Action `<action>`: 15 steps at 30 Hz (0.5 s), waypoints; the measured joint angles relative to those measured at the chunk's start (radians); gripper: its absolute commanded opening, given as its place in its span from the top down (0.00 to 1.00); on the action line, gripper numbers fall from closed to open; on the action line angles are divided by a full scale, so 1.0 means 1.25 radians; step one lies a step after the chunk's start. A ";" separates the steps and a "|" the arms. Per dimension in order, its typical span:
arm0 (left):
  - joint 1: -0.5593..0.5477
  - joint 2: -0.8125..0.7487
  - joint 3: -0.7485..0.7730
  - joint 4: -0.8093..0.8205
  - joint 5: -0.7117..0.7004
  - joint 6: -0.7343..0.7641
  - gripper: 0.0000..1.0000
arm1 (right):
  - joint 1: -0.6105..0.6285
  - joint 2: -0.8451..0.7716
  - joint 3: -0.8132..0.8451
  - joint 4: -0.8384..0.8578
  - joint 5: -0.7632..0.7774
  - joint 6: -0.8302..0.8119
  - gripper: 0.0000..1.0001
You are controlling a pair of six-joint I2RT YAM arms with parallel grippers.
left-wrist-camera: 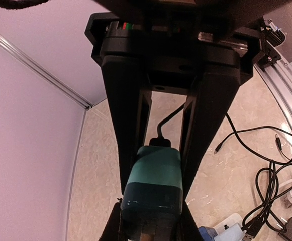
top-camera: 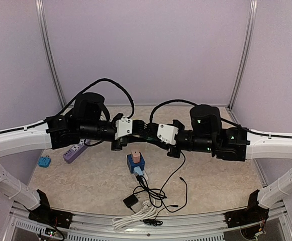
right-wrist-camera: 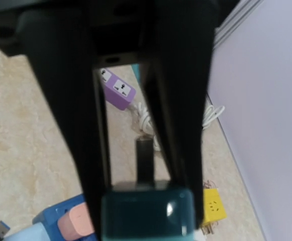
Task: Insert the plug
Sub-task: Pick up the plug from the center of the board.
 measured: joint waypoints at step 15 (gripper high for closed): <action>0.056 -0.001 -0.023 0.106 0.049 -0.461 1.00 | -0.132 -0.108 -0.044 0.045 -0.087 0.326 0.00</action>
